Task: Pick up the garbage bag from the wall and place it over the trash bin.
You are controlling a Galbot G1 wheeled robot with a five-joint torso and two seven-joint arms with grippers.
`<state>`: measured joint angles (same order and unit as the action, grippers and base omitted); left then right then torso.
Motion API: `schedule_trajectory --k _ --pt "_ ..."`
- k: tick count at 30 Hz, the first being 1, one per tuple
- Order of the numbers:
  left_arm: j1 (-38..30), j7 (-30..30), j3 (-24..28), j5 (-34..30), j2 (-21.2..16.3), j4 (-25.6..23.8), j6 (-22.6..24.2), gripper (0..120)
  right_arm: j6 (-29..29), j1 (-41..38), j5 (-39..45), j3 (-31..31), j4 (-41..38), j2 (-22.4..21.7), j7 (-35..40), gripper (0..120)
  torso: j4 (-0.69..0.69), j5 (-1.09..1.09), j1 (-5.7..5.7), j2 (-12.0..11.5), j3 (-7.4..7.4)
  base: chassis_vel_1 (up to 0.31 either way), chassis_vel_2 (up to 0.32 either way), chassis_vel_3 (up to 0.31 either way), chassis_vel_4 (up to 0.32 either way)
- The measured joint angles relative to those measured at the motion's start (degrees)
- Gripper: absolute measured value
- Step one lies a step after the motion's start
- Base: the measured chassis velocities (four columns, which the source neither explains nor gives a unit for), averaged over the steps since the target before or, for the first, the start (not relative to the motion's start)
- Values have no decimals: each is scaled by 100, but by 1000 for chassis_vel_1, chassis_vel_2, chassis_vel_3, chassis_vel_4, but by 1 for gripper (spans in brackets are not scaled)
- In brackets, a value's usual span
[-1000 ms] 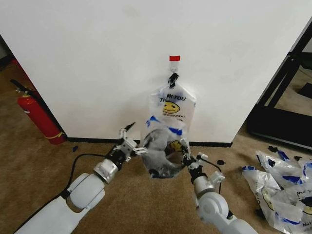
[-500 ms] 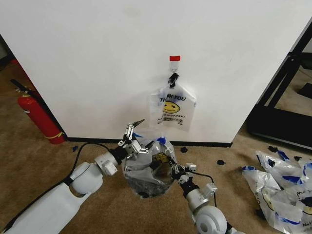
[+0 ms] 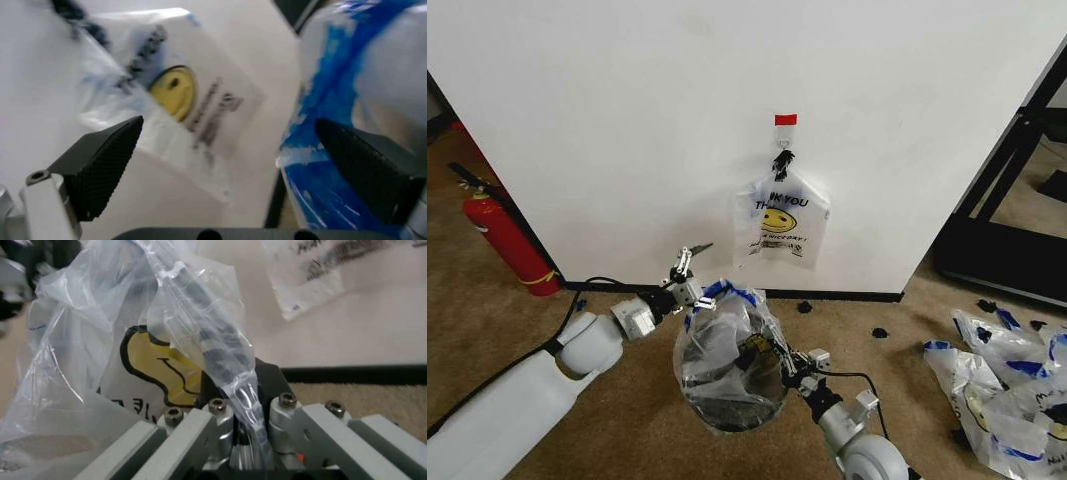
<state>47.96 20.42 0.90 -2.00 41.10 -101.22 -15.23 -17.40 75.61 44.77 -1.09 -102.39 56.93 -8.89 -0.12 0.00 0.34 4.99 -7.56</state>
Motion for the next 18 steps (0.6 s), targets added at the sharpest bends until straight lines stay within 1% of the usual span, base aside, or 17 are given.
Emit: schedule_trajectory --k 2,3,4,7,13,18 --pt "-40 239 -2 -44 15 65 -68 100 -51 21 -4 71 53 -22 -243 0 0 1 0 0 0 0 0 0 0" --pt "-40 239 -2 -44 15 65 -68 100 -51 21 -4 71 53 -22 -243 0 0 1 0 0 0 0 0 0 0" --pt "-83 409 -2 -57 33 124 -107 100 -71 37 3 133 79 -41 -434 0 -1 0 0 0 0 0 0 0 0" --pt "-176 571 15 -55 89 251 -124 100 -96 55 40 240 144 -73 -830 0 0 1 0 0 0 0 0 0 0" --pt "-342 610 59 31 218 494 -122 100 -57 58 -132 360 313 -120 -1219 0 -1 1 0 0 0 0 0 0 0" --pt "-410 628 83 97 243 634 -114 100 -50 76 -247 413 364 -156 -1400 0 -1 1 0 0 1 0 0 0 0"
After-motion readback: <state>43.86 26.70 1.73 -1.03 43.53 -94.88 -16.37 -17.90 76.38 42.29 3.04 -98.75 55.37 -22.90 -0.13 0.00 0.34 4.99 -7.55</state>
